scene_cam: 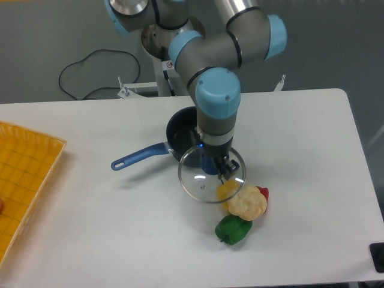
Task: Place the lid on the table
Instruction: 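Lift the glass lid by its knob off the dark pan, then carry the held glass lid away from the pan toward the blue handle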
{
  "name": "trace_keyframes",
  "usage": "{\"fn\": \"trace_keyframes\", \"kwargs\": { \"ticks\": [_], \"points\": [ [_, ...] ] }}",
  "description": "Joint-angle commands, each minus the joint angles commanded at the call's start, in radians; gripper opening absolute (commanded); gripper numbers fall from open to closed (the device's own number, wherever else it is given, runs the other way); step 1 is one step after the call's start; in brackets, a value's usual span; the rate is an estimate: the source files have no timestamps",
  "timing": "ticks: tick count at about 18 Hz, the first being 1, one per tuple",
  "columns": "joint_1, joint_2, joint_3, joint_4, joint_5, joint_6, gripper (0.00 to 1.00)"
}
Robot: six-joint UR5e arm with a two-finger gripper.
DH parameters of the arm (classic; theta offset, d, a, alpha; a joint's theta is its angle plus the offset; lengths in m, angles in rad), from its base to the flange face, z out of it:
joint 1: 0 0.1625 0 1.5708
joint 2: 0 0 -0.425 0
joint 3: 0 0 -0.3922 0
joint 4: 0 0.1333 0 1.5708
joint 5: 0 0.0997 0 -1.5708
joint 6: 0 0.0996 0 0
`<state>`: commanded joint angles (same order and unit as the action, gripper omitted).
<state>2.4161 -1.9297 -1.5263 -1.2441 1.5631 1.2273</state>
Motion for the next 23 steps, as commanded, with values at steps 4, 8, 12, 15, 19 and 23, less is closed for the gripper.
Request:
{"fn": "trace_keyframes", "kwargs": {
  "ticks": [4, 8, 12, 15, 19, 23],
  "points": [
    [-0.040, -0.012, 0.006, 0.003, -0.002, -0.071, 0.44],
    [-0.083, -0.054, 0.020, 0.017, 0.000, -0.112, 0.44],
    [-0.114, -0.086, 0.021, 0.063, 0.000, -0.157, 0.44],
    [-0.132, -0.103, 0.025, 0.093, 0.000, -0.173, 0.44],
    [-0.155, -0.124, 0.025, 0.120, 0.000, -0.193, 0.44],
    [-0.172, -0.137, 0.023, 0.123, -0.002, -0.224, 0.44]
  ]
}}
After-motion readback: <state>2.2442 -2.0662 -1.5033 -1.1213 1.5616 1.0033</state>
